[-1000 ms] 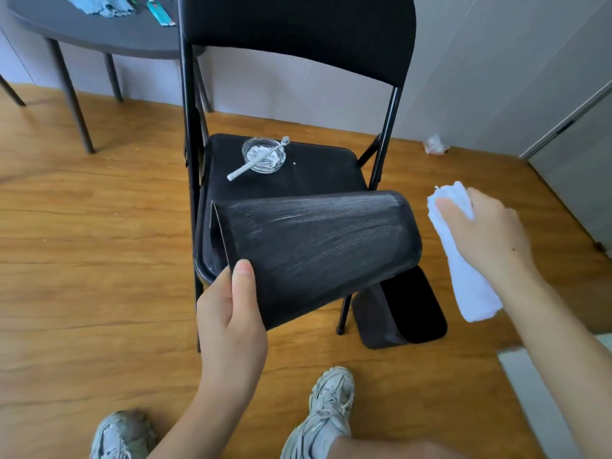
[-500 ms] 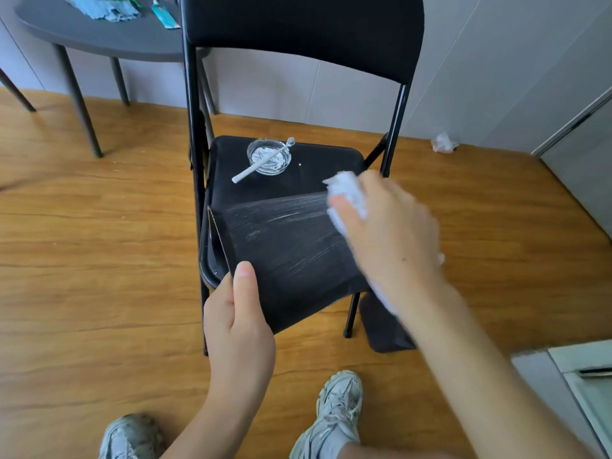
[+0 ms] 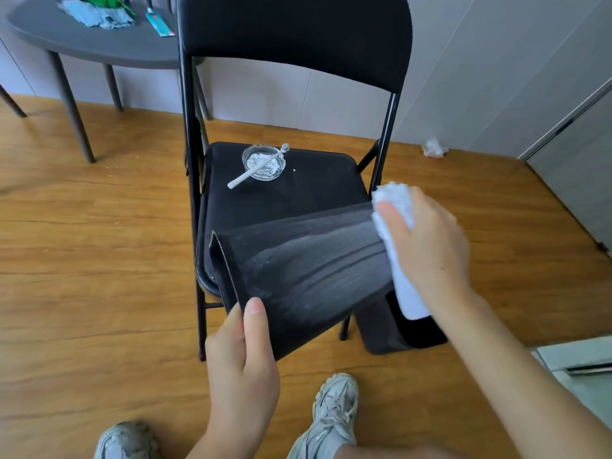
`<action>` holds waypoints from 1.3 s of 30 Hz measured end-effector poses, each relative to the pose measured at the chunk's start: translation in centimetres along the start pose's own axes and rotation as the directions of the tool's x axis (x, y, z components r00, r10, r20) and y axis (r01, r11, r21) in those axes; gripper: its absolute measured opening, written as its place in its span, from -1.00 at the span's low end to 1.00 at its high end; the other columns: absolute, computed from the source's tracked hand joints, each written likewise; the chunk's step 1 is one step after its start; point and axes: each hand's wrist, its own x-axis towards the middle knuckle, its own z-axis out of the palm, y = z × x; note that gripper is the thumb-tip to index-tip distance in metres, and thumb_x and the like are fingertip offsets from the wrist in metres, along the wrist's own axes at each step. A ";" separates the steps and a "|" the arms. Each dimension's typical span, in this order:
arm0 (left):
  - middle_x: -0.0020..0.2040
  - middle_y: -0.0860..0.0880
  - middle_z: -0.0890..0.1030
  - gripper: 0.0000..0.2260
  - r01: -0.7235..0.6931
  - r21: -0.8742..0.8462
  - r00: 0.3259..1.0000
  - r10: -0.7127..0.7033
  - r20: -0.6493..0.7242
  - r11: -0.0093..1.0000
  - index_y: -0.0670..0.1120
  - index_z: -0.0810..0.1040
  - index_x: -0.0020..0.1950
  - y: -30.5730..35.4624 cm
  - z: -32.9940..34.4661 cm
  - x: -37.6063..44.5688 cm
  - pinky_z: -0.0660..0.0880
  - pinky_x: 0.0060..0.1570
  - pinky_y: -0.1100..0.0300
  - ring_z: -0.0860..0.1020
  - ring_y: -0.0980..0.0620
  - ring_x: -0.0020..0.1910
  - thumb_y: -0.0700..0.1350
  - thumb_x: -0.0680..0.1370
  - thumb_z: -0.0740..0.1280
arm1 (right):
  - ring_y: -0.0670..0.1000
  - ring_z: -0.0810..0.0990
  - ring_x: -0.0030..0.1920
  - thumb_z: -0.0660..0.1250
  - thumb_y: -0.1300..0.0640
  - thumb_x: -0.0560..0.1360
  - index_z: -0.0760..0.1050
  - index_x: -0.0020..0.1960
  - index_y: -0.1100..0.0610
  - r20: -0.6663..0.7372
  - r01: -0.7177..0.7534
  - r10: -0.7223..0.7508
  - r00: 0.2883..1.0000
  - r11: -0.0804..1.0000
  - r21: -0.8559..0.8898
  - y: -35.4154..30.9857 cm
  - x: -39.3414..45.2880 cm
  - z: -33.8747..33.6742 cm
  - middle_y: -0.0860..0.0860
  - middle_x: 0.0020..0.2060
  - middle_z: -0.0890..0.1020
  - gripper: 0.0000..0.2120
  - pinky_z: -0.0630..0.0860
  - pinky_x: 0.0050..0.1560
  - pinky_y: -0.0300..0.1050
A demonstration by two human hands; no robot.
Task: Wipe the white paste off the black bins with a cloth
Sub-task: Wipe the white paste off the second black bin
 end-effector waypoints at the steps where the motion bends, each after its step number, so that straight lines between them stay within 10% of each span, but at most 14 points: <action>1: -0.50 0.08 0.31 -0.60 -0.025 0.016 1.000 0.025 0.014 1.000 -0.06 0.20 -0.40 -0.2 0.0 -0.4 0.13 -0.51 0.30 0.29 0.16 -0.51 0.13 0.55 0.08 | -0.20 0.33 -0.37 0.14 -0.10 0.60 0.30 -0.09 0.03 -0.007 -0.067 0.067 0.998 0.998 -0.008 1.5 0.0 -0.2 -0.14 -0.34 0.36 -0.78 0.11 -0.44 -0.33; 14: -0.48 0.21 0.47 -0.58 -0.077 0.158 0.997 0.071 0.043 0.984 0.15 0.29 -0.33 -1.4 -0.4 -3.7 0.20 -0.48 0.55 0.39 0.33 -0.51 0.37 0.58 -0.03 | 0.13 0.53 -0.19 0.20 -0.14 0.54 0.39 -0.15 0.11 -0.042 -0.326 0.356 0.934 0.892 0.313 7.0 -4.2 0.5 -0.01 -0.26 0.55 -0.69 0.49 -0.19 0.07; 19: -0.54 0.17 0.38 -0.66 -0.032 0.113 0.999 0.034 -0.010 0.993 0.07 0.17 -0.40 -0.4 0.0 -2.3 0.19 -0.51 0.49 0.33 0.26 -0.54 0.03 0.58 0.09 | 0.03 0.50 -0.26 0.22 -0.14 0.50 0.36 -0.21 0.03 -0.054 -0.337 0.382 0.923 0.868 0.365 6.4 -4.1 0.2 -0.07 -0.31 0.53 -0.74 0.45 -0.26 -0.01; 28: -0.34 -0.06 0.28 -0.52 0.077 -0.022 0.993 -0.075 0.088 0.997 -0.26 0.26 -0.32 1.3 -0.4 5.7 0.15 -0.47 0.28 0.24 0.05 -0.38 0.04 0.69 0.10 | -0.25 0.50 -0.23 0.34 -0.05 0.49 0.38 0.02 0.04 -0.169 -0.278 0.387 0.907 0.848 0.451 4.4 -2.9 -0.8 -0.22 -0.23 0.50 -0.77 0.35 -0.32 -0.31; 35: -0.20 -0.10 0.48 -0.36 0.174 -0.114 0.971 -0.151 0.187 0.978 -0.39 0.48 -0.12 1.0 -1.0 7.5 0.38 -0.20 0.15 0.42 0.03 -0.24 0.24 0.61 0.11 | -0.01 0.44 -0.26 0.31 -0.19 0.46 0.34 -0.08 0.00 -0.229 -0.149 0.212 0.950 0.954 0.261 0.6 2.6 -1.7 -0.12 -0.27 0.49 -0.71 0.29 -0.35 -0.17; 39: -0.15 -0.03 0.41 -0.52 0.167 -0.144 0.952 -0.121 0.281 0.975 -0.01 0.43 -0.11 0.8 -1.6 6.9 0.26 -0.08 0.01 0.36 -0.01 -0.15 0.40 0.40 0.15 | 0.00 0.35 -0.32 0.26 -0.22 0.50 0.34 -0.08 0.03 -0.083 -0.055 0.050 0.995 0.997 -0.058 -0.3 2.7 0.2 -0.05 -0.25 0.47 -0.67 0.09 -0.44 -0.23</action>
